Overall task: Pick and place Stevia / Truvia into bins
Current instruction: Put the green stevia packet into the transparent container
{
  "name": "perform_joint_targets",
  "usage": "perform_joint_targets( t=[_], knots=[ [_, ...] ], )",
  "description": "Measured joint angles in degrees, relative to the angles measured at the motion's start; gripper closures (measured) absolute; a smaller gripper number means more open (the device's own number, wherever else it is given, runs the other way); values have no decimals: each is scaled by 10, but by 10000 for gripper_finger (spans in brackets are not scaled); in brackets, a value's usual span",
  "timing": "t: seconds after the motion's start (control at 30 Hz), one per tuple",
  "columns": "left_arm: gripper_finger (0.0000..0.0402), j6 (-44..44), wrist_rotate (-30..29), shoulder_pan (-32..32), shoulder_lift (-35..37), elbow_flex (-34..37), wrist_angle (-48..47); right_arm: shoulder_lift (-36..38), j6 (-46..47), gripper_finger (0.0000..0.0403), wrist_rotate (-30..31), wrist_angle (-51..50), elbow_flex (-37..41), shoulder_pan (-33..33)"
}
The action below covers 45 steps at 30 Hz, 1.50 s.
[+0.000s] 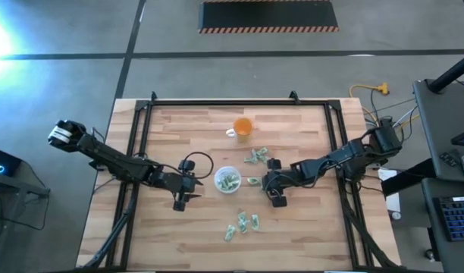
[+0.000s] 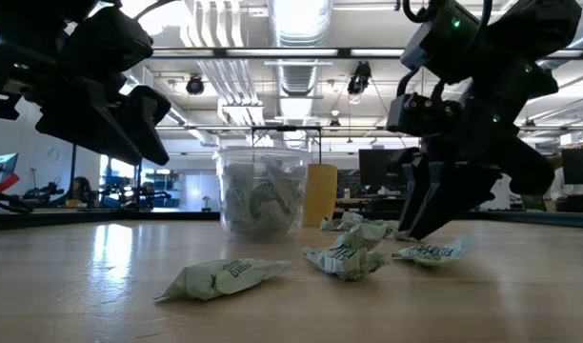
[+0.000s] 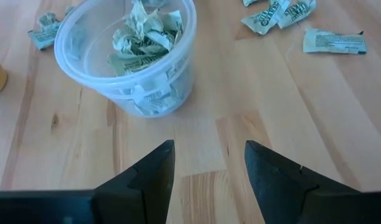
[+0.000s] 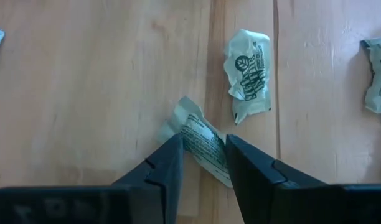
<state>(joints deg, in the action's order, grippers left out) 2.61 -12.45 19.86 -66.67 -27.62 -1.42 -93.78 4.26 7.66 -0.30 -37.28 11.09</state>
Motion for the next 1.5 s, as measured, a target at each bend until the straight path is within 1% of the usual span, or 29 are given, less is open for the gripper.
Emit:
perform_joint_targets(
  t=[0.2,0.5,0.63,0.77,0.97,1.17,1.33,1.5],
  knots=[
    [224,0,0,0,0,0,1,13,16,313,0,-13,2,0],
    [224,-1,0,0,0,0,0,34,26,389,-2,-12,1,0],
    [224,-1,0,0,0,0,0,37,25,394,-2,-11,-13,0],
    [224,-1,0,0,0,0,-1,37,2,394,-3,-10,-37,0],
    [224,-1,0,0,0,-1,-3,38,-52,394,-2,-10,-91,0],
    [224,-5,0,0,0,-1,-5,38,-125,394,5,4,-146,0],
    [224,-5,0,0,0,-1,-5,38,-171,394,12,55,-155,-11],
    [224,-5,0,0,0,-1,-2,37,-176,394,11,87,-151,-24]
  ],
)
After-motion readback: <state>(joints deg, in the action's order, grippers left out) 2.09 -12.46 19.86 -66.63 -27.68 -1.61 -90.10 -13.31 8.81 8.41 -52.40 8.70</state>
